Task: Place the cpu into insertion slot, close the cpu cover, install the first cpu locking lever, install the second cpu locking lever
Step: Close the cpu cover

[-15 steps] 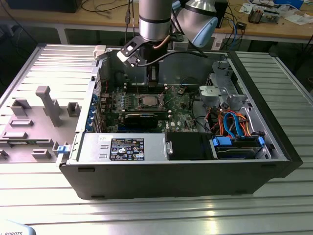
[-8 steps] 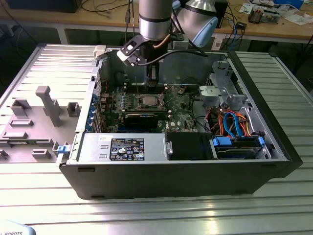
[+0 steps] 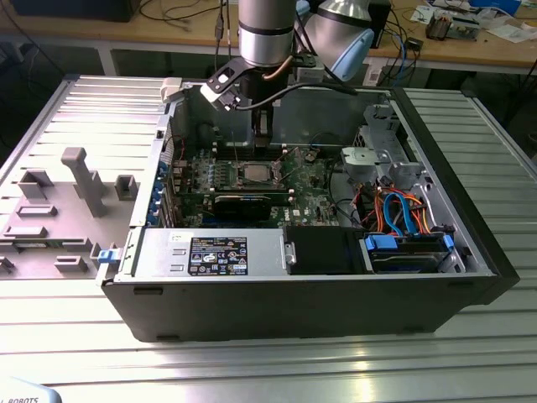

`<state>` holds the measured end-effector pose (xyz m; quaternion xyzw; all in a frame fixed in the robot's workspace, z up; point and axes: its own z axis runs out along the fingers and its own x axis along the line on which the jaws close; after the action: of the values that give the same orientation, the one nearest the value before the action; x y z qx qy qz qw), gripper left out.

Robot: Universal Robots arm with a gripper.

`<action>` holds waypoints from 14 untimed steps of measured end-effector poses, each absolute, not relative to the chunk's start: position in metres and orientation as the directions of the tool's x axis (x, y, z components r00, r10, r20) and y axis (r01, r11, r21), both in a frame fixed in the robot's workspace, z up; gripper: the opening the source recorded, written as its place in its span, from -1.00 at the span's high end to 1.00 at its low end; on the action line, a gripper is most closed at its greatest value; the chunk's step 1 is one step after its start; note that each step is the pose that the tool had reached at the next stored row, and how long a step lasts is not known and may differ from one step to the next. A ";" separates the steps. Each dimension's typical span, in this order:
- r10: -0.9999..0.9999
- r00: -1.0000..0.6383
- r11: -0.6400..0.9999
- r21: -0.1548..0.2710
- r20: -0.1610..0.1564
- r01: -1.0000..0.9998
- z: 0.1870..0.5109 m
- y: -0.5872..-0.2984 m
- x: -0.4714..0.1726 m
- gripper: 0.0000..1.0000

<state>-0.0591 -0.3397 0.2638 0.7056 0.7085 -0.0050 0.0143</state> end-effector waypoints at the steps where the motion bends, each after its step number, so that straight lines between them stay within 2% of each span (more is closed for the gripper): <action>1: 1.000 -0.004 0.004 0.013 -0.027 1.000 0.264 -0.340 -0.059 0.79; 14: 1.000 -0.004 0.004 0.011 -0.027 1.000 0.270 -0.340 -0.059 0.79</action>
<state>-0.0591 -0.3397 0.2698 0.7056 0.7085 -0.0056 0.0137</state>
